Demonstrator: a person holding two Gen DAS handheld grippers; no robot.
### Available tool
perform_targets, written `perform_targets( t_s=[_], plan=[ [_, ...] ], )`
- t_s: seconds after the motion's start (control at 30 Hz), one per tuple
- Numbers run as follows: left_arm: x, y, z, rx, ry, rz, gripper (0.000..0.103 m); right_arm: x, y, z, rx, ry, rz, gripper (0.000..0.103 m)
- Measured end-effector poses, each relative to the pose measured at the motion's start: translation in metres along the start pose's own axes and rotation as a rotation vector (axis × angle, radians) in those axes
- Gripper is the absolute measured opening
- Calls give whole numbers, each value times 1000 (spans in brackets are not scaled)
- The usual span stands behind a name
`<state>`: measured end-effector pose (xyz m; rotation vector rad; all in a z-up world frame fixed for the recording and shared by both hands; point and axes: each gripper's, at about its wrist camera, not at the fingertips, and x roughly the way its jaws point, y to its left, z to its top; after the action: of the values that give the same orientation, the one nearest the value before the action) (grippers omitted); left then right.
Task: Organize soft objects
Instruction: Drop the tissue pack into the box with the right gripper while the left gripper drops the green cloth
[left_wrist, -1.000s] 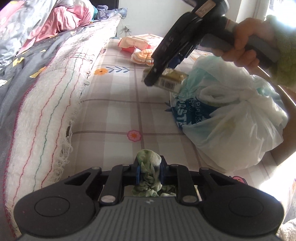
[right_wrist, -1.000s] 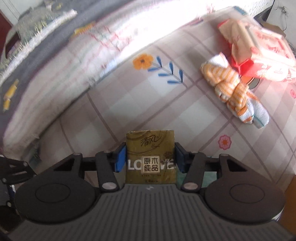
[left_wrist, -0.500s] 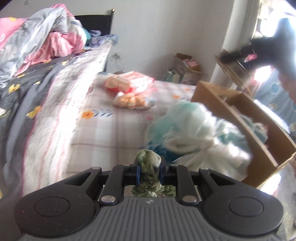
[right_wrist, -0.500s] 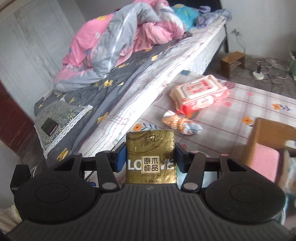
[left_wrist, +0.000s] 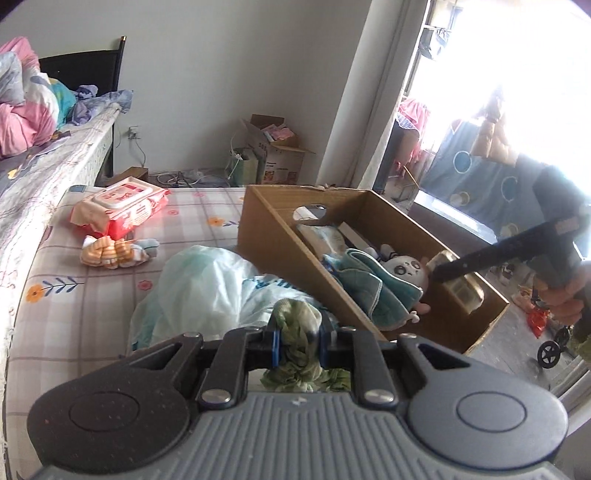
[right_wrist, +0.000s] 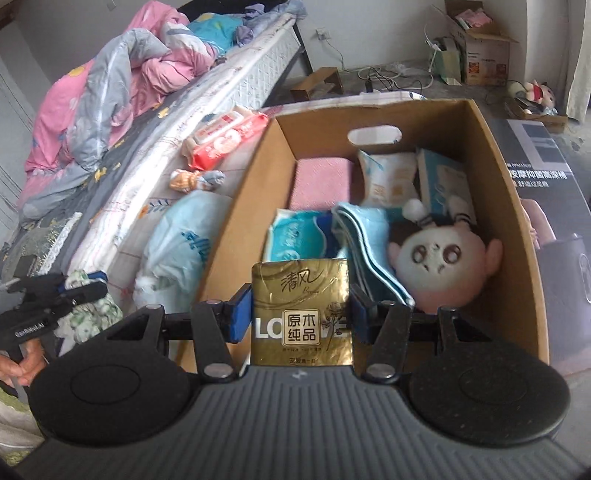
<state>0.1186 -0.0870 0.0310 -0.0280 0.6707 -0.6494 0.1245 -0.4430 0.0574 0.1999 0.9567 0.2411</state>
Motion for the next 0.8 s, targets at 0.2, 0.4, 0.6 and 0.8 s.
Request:
perform_targets(
  t_s=[0.2,0.4,0.6,0.8],
  plan=[
    [13,-25,4,30,19,-18,19,31,-15,-26,-49,140,-27,53],
    [26,-41,14,60,37,-29,19,69,-17,-32,-69,246,0,60],
    [40,-56,23,99,46,-38,19,68,-25,-35,-26,214,60,62],
    [52,-62,26,114,60,-50,19,62,-44,-34,-5,202,33,63]
  ],
)
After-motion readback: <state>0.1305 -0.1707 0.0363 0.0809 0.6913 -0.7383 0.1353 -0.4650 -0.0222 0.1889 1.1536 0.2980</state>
